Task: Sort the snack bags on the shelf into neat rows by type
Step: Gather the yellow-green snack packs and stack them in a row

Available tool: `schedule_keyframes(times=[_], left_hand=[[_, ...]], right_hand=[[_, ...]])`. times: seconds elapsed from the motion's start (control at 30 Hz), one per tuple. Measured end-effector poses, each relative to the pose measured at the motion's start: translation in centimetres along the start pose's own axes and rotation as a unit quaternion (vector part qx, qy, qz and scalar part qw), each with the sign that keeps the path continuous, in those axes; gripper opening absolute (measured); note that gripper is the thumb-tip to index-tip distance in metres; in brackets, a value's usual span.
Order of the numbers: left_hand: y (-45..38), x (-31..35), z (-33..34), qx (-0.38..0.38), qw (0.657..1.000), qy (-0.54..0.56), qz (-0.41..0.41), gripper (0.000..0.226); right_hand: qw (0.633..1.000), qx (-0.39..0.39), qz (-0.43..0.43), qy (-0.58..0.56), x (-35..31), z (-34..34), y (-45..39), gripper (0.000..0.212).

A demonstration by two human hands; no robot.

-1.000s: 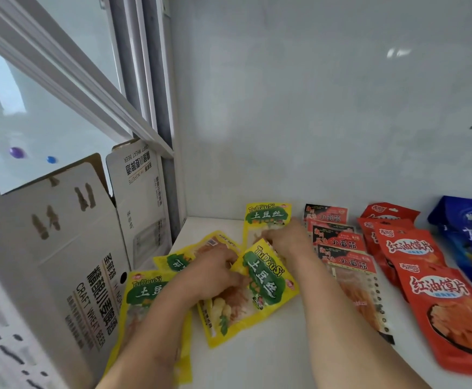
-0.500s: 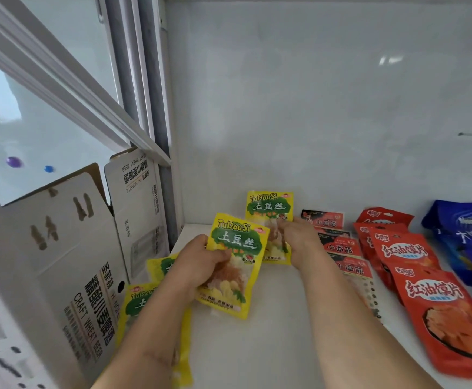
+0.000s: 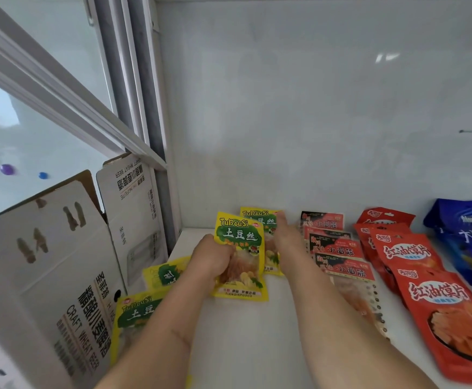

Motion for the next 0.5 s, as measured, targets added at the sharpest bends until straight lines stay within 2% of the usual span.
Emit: schedule_keyframes(times=[0.13, 0.23, 0.4, 0.5], left_hand=[[0.8, 1.2, 1.9, 0.017, 0.998, -0.062, 0.025, 0.016], [0.6, 1.0, 3.3, 0.026, 0.995, -0.093, 0.034, 0.029], [0.6, 0.6, 4.6, 0.039, 0.992, -0.11, 0.046, 0.031], [0.8, 0.5, 4.8, 0.033, 0.991, -0.12, 0.053, 0.028]], right_hand=[[1.0, 0.005, -0.01, 0.004, 0.4, -0.1, -0.8, 0.069], [0.999, -0.013, -0.02, 0.03, 0.9, 0.3, -1.9, 0.065], [0.994, 0.012, -0.068, 0.086, 2.3, 1.0, -3.7, 0.023], [0.986, 0.031, -0.092, 0.137, 2.3, 0.8, -3.5, 0.016]])
Point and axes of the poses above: each hand's wrist, its own y-axis away from the middle knuckle, its own z-axis out of the palm, x = y × z, the point moved 1 cm from there along -y, towards the middle knuckle, and after that the axes turned 5 degrees about y, right-handed, at the moved point
